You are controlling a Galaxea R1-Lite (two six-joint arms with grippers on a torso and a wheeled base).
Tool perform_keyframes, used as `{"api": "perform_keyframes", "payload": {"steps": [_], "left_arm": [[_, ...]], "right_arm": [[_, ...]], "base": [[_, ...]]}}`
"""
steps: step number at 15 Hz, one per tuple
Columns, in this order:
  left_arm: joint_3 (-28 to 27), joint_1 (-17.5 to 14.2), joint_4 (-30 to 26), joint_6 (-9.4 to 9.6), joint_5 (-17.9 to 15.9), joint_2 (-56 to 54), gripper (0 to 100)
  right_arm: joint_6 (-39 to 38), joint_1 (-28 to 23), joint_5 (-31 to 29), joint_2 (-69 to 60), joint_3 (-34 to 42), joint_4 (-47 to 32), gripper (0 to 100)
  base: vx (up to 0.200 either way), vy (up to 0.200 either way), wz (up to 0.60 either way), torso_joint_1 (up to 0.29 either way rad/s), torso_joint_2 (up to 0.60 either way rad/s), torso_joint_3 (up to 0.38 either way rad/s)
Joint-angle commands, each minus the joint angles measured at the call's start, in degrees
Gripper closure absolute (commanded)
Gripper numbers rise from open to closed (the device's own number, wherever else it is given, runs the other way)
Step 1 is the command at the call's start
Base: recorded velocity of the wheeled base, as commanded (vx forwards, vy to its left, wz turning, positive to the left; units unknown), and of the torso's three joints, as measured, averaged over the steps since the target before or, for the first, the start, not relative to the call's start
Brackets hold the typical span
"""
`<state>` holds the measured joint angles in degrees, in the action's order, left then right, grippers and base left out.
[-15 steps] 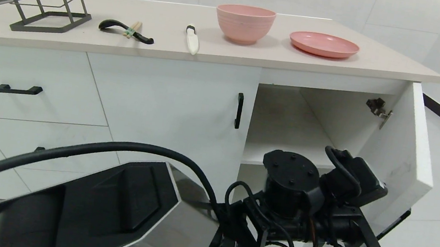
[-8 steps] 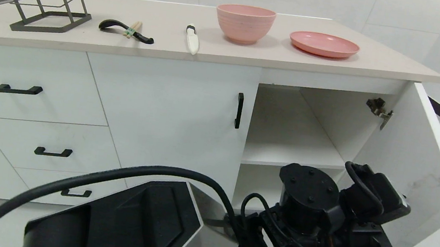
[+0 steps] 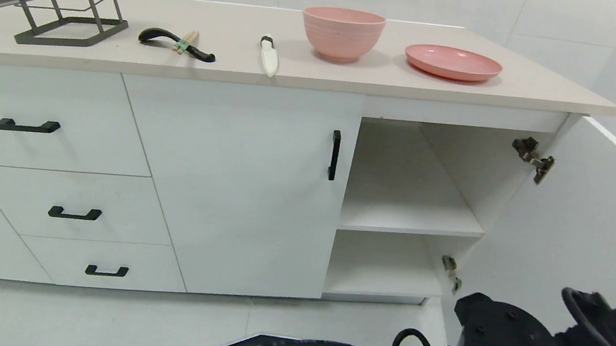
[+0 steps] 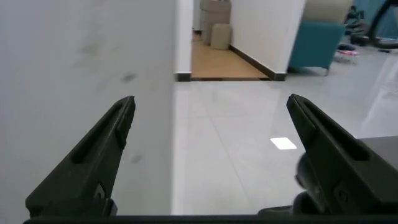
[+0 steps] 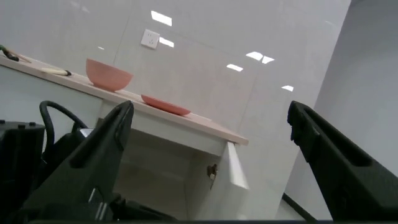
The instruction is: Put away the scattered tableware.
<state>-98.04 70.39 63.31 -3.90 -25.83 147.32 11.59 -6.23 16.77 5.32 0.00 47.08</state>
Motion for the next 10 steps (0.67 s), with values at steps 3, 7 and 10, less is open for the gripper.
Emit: {"api": "perform_keyframes", "payload": {"steps": [3,7,10], "left_arm": [[28.34,-17.83,1.21,0.74,2.01,-29.20,0],[59.01,-49.12,1.03,2.41,1.31,-72.62,0],[81.69,-59.23,-1.96,2.41,1.49,-100.83,0]], "right_arm": [[-0.26,0.08,0.28,0.13,0.00,-4.01,0],[-2.01,0.08,0.19,0.05,0.00,-19.57,0],[-1.84,0.08,0.28,0.05,0.00,-27.30,0]], "base": [[0.000,0.000,0.00,0.000,0.00,0.000],[0.000,0.000,0.00,0.000,0.00,0.000],[0.000,0.000,0.00,0.000,0.00,0.000]]}}
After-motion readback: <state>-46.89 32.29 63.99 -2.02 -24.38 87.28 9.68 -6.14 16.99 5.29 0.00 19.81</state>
